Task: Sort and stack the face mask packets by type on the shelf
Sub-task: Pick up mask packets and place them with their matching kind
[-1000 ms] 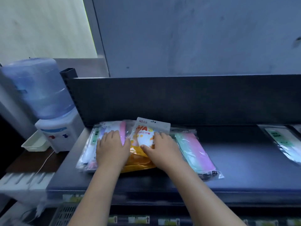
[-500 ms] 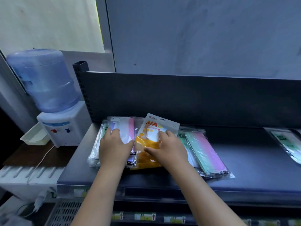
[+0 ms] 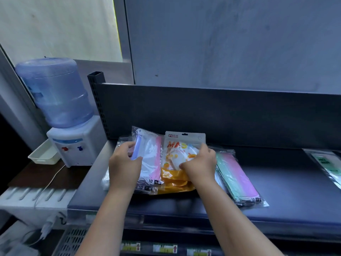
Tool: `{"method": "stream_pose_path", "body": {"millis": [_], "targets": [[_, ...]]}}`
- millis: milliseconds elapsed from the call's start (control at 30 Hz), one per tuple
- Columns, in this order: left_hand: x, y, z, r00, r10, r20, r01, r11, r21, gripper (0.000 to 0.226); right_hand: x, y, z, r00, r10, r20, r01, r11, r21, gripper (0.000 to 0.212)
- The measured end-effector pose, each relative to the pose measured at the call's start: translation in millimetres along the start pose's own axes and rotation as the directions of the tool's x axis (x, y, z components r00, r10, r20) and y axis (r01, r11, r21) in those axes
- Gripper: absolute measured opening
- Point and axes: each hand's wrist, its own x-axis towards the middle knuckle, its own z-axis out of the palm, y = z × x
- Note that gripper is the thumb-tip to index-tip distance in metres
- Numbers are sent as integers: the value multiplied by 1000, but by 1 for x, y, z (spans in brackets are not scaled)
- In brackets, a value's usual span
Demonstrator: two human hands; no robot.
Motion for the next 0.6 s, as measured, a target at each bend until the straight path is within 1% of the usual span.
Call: {"method": "stream_pose_path", "body": {"millis": [67, 100, 133, 167, 200, 267, 300, 333, 367, 433, 500, 533, 600], "targets": [[0, 2, -1, 998, -50, 24, 51, 996, -79, 41, 1, -2, -2, 999, 40, -8, -40, 999, -21, 121], [0, 4, -2, 996, -76, 43, 81, 990, -119, 43, 1, -2, -2, 998, 68, -11, -68, 998, -1, 128], [1, 4, -3, 994, -90, 65, 99, 985, -142, 44, 2, -3, -3, 994, 111, -18, -110, 993, 41, 129], [2, 5, -4, 992, -87, 88, 99, 984, -149, 43, 4, -2, -3, 985, 168, -29, -164, 981, 104, 125], [2, 5, -5, 991, -75, 111, 91, 985, -145, 41, 6, -2, -5, 972, 230, -42, -220, 960, 173, 112], [2, 5, -5, 988, -51, 143, 71, 988, -139, 39, 12, 1, -10, 951, 305, -48, -280, 918, 279, 65], [2, 4, -5, 988, -39, 146, 59, 989, -134, 37, 13, 2, -13, 949, 315, -23, -293, 904, 312, 47], [3, 3, -4, 990, -24, 141, 42, 991, -126, 36, 15, 4, -15, 951, 309, 13, -296, 896, 330, 39], [3, 1, -3, 991, -15, 132, 31, 993, -113, 36, 17, 5, -18, 952, 303, 47, -300, 891, 340, 38], [2, 0, 0, 993, -26, 117, 39, 993, -110, 36, 18, 4, -21, 954, 284, 99, -299, 864, 405, 47], [3, -2, 1, 993, -44, 110, 58, 990, -129, 33, 17, 4, -23, 962, 241, 131, -274, 823, 497, 63], [3, -2, 2, 992, -49, 115, 65, 988, -137, 33, 17, 5, -24, 968, 209, 137, -249, 816, 522, 69], [4, 0, 2, 988, -65, 141, 89, 982, -167, 32, 14, 7, -28, 978, 140, 152, -201, 820, 537, 75]]}}
